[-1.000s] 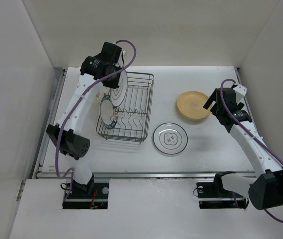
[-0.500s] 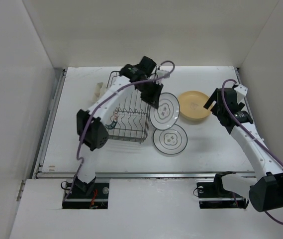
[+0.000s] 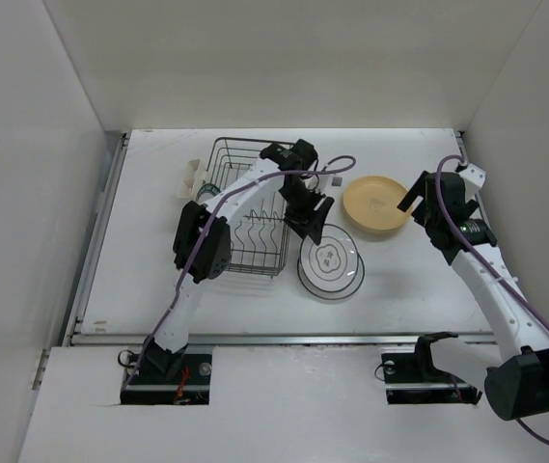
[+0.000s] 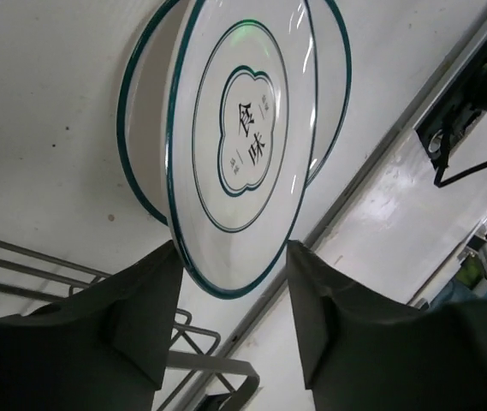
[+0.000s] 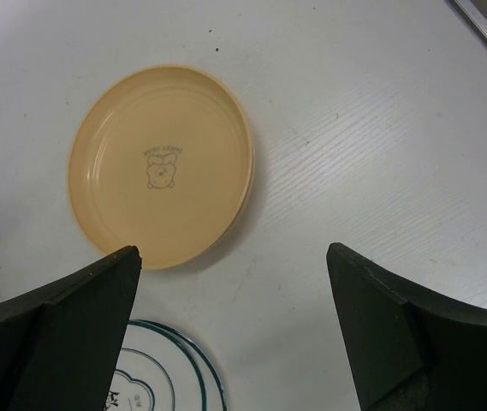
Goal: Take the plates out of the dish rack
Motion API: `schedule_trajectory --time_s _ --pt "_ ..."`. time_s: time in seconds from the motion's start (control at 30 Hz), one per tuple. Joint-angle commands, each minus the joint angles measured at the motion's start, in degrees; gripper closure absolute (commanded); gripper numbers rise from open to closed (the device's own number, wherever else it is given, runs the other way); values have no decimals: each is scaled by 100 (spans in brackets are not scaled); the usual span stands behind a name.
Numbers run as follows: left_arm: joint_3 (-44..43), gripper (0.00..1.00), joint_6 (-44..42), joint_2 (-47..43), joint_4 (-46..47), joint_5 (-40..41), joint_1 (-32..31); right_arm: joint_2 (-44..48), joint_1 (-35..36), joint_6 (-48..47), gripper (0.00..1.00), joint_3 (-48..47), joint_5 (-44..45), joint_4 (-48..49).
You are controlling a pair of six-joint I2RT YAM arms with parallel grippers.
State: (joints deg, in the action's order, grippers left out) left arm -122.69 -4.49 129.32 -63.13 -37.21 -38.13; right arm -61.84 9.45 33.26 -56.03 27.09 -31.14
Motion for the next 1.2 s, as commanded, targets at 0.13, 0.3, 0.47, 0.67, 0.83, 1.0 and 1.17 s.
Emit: schedule_trajectory --time_s 0.13,0.3,0.47,0.67,0.83,1.0,1.17 --pt "-369 34 -500 164 -664 960 -493 6 39 41 5 -48 95 54" --pt "-624 22 -439 -169 -665 2538 -678 6 39 41 5 -48 95 55" --pt "-730 3 -280 -801 -665 4185 -678 6 39 41 5 -48 95 55" --pt "-168 0 -333 -2276 -428 5434 -355 6 39 41 5 -48 -28 108" --pt "377 0 -193 -2780 -498 5664 533 -47 92 41 5 -48 -195 160" --pt "983 6 -25 -2781 -665 5226 1412 -100 92 41 5 -48 -195 213" --pt "1239 16 80 -2465 -656 5014 2019 -100 92 41 5 -48 -195 213"
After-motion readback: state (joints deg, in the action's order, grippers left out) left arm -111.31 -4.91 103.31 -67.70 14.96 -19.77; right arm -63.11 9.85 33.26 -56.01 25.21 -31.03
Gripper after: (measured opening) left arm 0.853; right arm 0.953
